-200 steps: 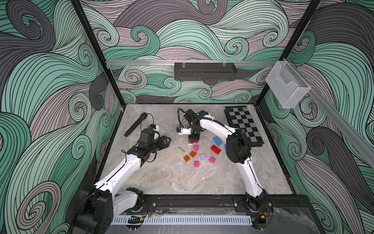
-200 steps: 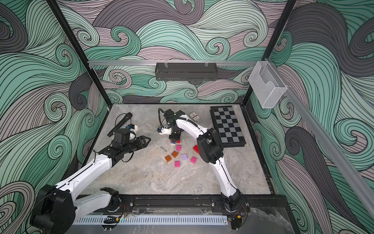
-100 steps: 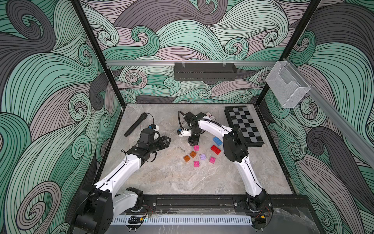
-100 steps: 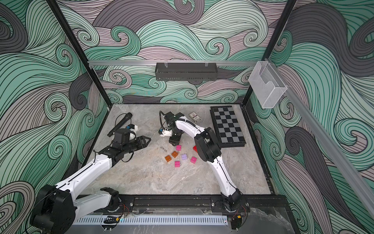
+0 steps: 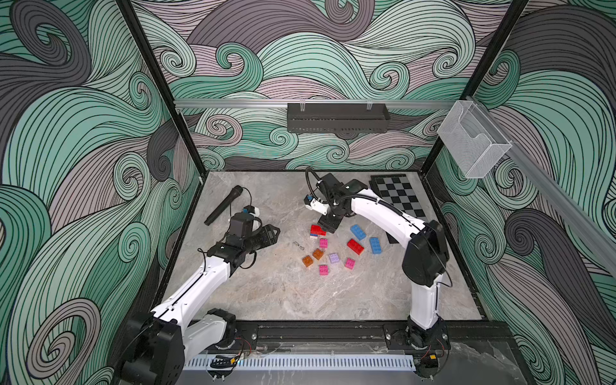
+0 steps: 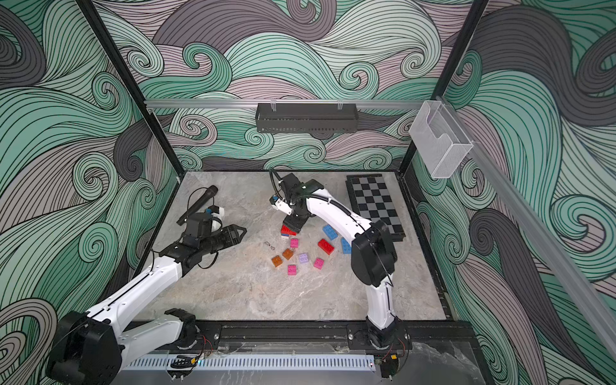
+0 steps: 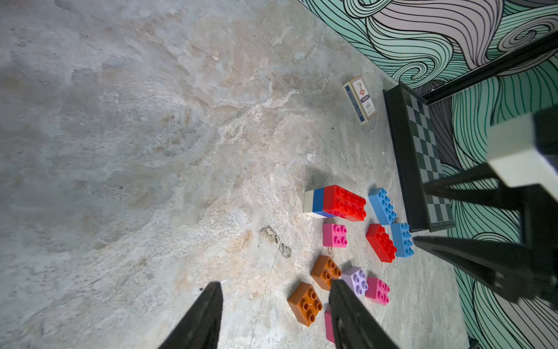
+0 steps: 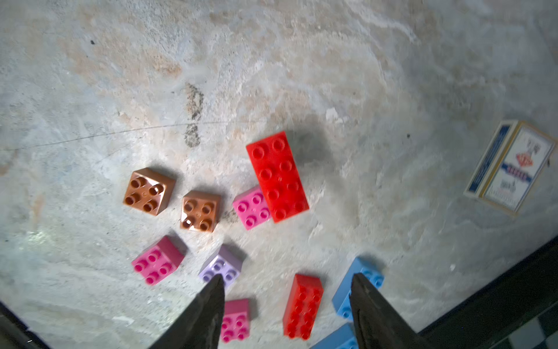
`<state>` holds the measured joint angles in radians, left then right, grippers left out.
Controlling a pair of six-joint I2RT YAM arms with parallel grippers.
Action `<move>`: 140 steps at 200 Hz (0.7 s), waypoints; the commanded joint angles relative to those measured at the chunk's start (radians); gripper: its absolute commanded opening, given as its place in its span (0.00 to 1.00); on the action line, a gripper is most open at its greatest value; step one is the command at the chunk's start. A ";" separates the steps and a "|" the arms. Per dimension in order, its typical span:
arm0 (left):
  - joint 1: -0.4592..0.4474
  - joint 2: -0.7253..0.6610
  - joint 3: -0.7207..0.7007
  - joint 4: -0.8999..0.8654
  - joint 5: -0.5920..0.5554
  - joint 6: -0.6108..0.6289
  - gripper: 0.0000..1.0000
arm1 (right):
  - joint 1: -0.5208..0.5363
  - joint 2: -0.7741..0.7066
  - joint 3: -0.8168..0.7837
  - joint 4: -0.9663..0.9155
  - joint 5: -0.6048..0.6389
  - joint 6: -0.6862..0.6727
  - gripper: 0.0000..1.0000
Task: Assemble the letter p with lego
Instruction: Assemble the lego brick with the lego brick, then pick up the lego brick from the center of the board.
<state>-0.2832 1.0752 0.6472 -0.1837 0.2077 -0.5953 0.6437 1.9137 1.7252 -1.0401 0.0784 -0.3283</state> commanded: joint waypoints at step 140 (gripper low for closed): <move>0.006 -0.027 0.096 -0.177 -0.082 -0.004 0.57 | 0.108 -0.083 -0.442 0.191 -0.007 0.688 0.54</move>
<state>-0.2832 1.0435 0.7033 -0.3420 0.1310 -0.6044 0.7464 1.7943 1.2568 -0.8700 0.0353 0.2855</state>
